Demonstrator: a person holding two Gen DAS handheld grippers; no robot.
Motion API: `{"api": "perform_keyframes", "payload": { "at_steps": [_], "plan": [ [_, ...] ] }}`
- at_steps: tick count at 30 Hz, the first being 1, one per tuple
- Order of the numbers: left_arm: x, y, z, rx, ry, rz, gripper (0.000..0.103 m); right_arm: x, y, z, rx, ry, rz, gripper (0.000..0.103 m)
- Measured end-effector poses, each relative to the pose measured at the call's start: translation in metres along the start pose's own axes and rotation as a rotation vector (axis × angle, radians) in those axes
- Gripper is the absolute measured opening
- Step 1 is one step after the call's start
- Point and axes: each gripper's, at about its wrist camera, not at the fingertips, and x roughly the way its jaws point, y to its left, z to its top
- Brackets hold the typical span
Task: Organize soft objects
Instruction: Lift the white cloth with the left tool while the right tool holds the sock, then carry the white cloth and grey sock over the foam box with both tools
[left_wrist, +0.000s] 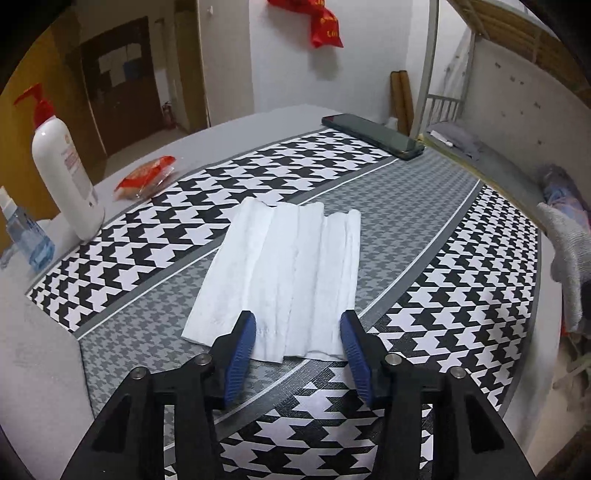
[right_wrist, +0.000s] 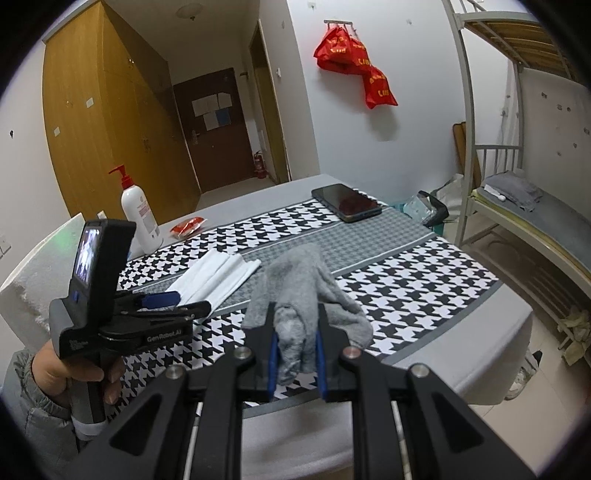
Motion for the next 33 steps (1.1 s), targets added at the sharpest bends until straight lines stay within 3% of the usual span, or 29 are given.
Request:
{"api": "perform_keyframes", "payload": {
  "at_steps": [4,6,7,11,20,33],
  "plan": [
    [0.001,-0.001,0.0,0.014,-0.003,0.004,0.042,0.001,0.002,-0.001,-0.008,0.003,0.003,0.02],
    [0.0,-0.004,0.001,0.025,0.0,-0.008,0.027,0.001,0.002,-0.002,-0.009,0.003,0.009,0.02],
    [-0.001,-0.006,0.001,0.033,0.0,-0.012,0.014,0.001,0.002,-0.002,-0.01,0.002,0.008,0.02],
    [0.0,-0.007,0.0,0.032,-0.011,-0.034,0.005,-0.001,0.001,-0.003,-0.008,0.003,0.009,0.02],
    [-0.022,-0.005,-0.001,-0.001,-0.078,-0.05,0.004,-0.004,-0.001,-0.004,-0.003,-0.003,0.002,0.02],
    [-0.083,-0.024,-0.003,0.04,-0.219,-0.056,0.004,-0.017,-0.001,-0.002,-0.003,-0.029,-0.003,0.02]
  ]
}}
